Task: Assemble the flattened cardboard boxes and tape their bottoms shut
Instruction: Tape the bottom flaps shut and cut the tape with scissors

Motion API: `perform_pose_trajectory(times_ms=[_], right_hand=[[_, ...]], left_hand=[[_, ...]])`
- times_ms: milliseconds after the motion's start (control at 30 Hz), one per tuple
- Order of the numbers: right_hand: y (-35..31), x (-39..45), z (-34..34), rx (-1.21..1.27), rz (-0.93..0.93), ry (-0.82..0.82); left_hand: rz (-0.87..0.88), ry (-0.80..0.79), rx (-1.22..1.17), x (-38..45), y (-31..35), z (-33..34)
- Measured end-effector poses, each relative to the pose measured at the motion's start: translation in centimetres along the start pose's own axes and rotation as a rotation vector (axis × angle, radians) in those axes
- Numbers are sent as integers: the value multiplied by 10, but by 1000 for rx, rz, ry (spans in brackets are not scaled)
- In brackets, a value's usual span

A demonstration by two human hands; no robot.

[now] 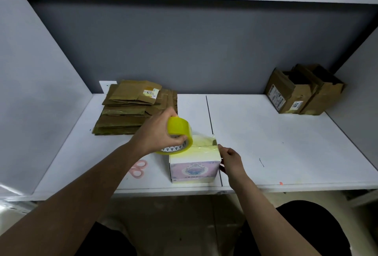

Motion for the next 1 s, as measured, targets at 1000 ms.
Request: perform_pose_trajectory(times_ms=[1000], right_hand=[[-1, -29, 0, -1448, -784, 276]], left_hand=[[-7, 1, 19, -1, 12, 1]])
Point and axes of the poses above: each hand's wrist, its own x-axis towards the middle knuckle, its own z-axis out of the palm, y = z × x, the point moved 1 cm from there along x, towards the middle knuckle, and after that the axes turned 11 degrees about -x, right-handed, at the moved point
